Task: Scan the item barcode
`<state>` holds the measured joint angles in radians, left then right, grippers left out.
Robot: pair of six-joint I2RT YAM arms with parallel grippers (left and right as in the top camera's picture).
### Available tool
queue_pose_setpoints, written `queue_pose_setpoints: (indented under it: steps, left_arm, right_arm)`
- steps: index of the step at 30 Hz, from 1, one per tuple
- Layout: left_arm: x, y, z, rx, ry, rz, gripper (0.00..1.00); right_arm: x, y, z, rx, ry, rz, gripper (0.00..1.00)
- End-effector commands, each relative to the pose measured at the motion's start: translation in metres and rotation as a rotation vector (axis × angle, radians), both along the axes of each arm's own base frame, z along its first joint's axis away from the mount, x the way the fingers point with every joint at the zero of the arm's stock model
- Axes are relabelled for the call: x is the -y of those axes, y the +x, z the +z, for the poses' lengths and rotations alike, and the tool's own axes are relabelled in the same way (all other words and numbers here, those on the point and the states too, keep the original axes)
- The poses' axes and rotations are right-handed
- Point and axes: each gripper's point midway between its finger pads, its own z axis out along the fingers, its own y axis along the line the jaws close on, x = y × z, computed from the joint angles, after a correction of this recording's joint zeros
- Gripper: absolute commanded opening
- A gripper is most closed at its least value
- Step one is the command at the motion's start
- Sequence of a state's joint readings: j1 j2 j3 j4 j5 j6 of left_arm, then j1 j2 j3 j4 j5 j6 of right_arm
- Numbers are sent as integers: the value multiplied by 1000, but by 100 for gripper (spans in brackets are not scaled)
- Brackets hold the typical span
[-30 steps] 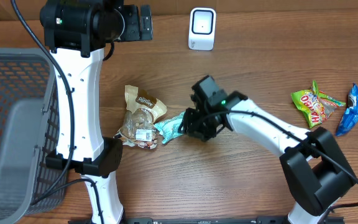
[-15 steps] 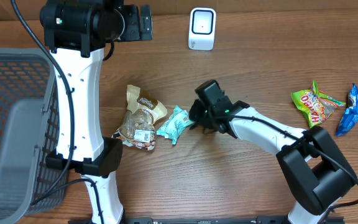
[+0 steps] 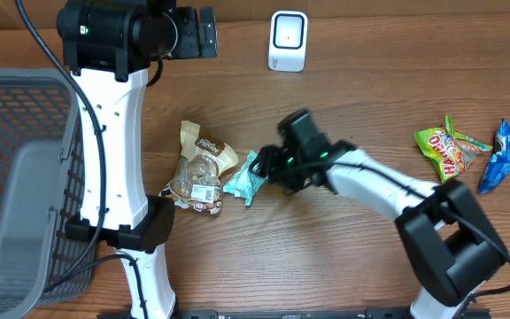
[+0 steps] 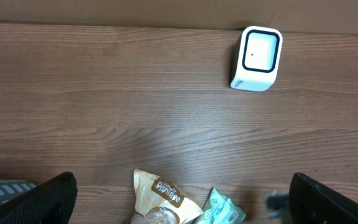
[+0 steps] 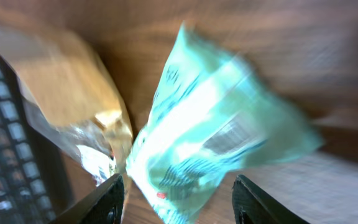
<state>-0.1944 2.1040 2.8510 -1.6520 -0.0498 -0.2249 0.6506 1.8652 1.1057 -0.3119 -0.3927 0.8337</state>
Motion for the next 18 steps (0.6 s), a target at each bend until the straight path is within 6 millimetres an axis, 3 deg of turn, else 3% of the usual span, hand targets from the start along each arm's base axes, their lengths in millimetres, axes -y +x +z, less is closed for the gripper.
queue_pose_setpoints:
  steps: [1,5,8,10,13,18]
  left_arm:
    - [-3,1,0,4,19,-5,100]
    - [-3,1,0,4,19,-5,100]
    - [-3,1,0,4,19,-5,100]
    - [-3,1,0,4,19,-5,100]
    - [-3,1,0,4,19,-5,100]
    - [-3,1,0,4,19,-5,100]
  right_arm:
    - [-8,5,2,90,-75,-49,56]
    - [-8,2,-7,114,-143,-80,58]
    - [-4,-2,-30,71,-199,-137,58]
    - [-4,-8,-44,21,-206,-138,51]
    - [-5,-11,-45,-26,-169,-107,20]
    - [3,4,-20,29,-125,8,15]
